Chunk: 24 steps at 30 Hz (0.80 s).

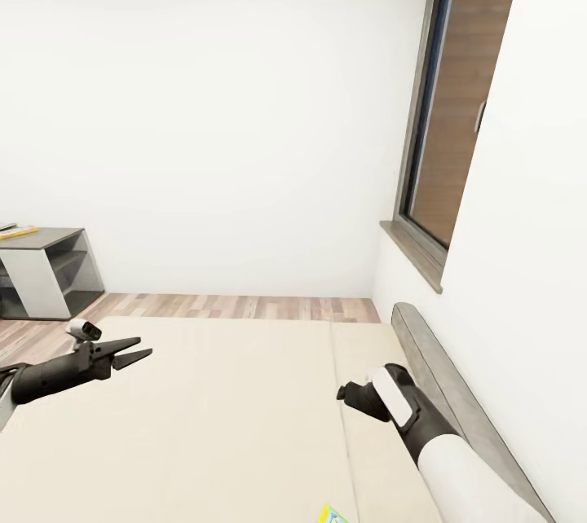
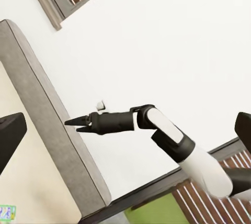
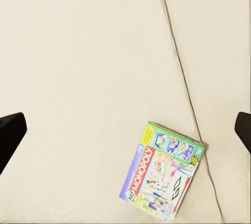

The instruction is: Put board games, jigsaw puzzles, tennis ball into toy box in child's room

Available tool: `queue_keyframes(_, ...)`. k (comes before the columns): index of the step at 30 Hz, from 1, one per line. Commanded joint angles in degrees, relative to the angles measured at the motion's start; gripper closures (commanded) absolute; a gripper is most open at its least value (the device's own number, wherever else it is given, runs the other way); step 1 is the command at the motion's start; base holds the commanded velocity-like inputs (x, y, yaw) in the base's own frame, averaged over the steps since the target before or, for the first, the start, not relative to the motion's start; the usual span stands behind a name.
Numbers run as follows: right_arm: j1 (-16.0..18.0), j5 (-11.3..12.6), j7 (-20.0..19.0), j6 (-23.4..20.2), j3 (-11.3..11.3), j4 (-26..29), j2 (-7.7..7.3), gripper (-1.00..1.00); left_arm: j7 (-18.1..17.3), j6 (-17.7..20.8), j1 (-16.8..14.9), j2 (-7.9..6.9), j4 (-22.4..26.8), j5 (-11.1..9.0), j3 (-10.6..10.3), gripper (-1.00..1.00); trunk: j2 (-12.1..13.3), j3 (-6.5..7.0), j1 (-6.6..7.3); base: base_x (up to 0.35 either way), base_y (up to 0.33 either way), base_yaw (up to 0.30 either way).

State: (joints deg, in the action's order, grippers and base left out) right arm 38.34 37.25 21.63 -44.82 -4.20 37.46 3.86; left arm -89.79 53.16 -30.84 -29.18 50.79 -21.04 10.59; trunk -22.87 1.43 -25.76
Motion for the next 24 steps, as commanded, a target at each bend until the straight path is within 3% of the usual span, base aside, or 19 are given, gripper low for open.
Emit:
queue_keyframes(1,0.59,0.58,0.58,0.31,-0.22,-1.68,0.00,-1.00,-0.21,0.62,-0.01,-0.03,-0.03,0.02,0.07,-1.00,-0.05,-0.03,-0.02,0.000,0.000,0.000)
queue_keyframes(9,1.56,0.59,0.48,3.72,-0.44,-4.83,0.12,-1.00,-0.21,0.63,-0.01,-0.05,-0.07,0.04,0.18,-1.00,-0.05,-0.03,-0.02,0.000,0.000,0.000)
queue_keyframes(18,1.57,0.64,-0.19,6.44,-0.31,-5.10,-1.57,-1.00,-0.21,0.61,-0.01,-0.09,-0.07,0.04,0.38,-1.00,-0.05,-0.03,-0.02,0.000,0.000,0.000)
queue_keyframes(24,1.56,0.63,-0.41,8.60,-0.46,-5.12,-1.88,-1.00,-0.21,0.56,-0.05,-0.11,-0.07,0.04,0.63,-1.00,-0.05,-0.03,-0.02,0.000,0.000,0.000)
